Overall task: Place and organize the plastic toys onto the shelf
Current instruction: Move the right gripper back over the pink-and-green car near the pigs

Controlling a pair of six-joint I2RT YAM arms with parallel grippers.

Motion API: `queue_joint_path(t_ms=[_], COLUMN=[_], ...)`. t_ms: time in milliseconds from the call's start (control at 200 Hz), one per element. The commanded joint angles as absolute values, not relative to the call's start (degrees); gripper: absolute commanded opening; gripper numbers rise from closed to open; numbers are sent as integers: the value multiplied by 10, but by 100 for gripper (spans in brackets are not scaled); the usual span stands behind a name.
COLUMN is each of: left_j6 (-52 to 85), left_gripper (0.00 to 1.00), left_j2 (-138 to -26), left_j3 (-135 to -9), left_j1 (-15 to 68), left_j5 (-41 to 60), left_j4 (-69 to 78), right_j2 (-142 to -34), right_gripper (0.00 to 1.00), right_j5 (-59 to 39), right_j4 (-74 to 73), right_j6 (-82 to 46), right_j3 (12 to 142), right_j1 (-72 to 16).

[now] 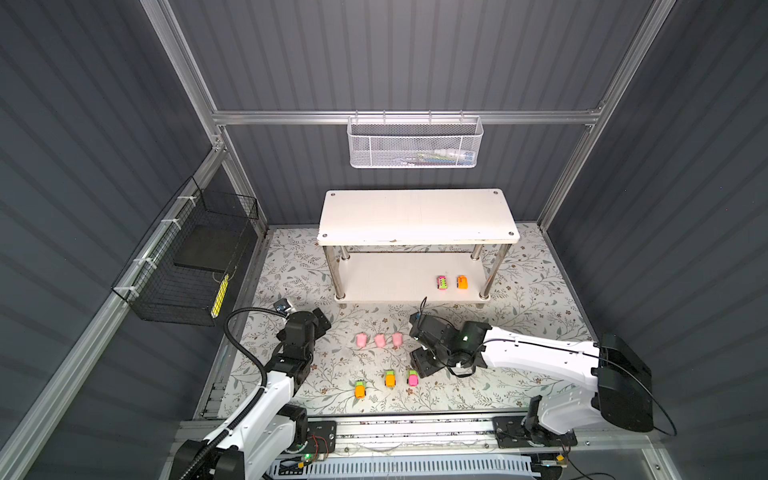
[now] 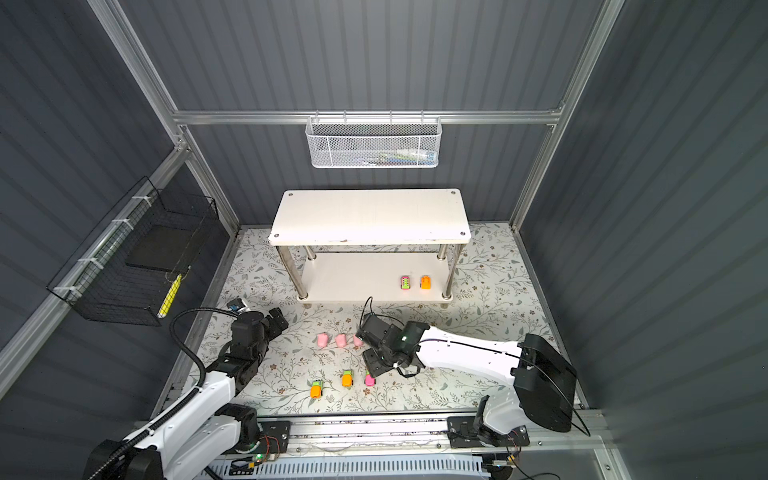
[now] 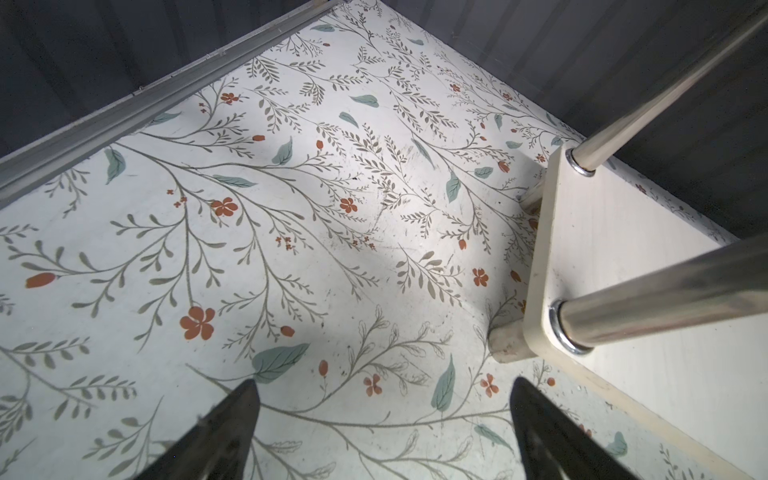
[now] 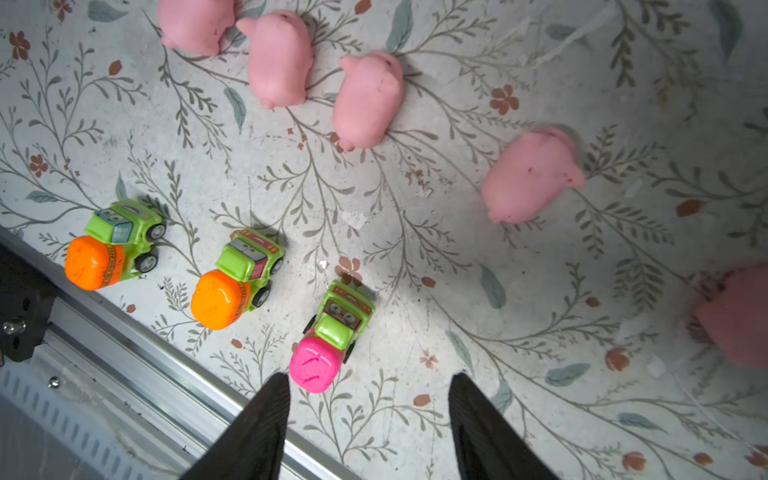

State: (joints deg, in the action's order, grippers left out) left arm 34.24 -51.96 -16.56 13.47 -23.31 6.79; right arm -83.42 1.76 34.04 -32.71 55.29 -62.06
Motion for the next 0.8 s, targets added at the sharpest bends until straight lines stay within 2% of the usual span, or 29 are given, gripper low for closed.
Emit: queue_joint_path(t_ms=[0, 265, 420, 795], left_j6=[334, 334, 340, 358], left_gripper=[94, 94, 94, 96], left_j2=[-509, -502, -498, -506], left_j3=[-179, -176, -172, -268], left_j1=[137, 137, 137, 137], left_j5=[-236, -241, -242, -256], left_j4=[73, 69, 66, -73], right_j2=[-847, -908, -906, -852], right_gripper=[64, 64, 64, 63], right_j5=[-12, -47, -29, 4], right_j4=[380, 457, 461, 464], right_j6=[-307, -272, -274, -392], right_j3=[578, 641, 649, 666], right_j1=[-622, -622, -622, -622])
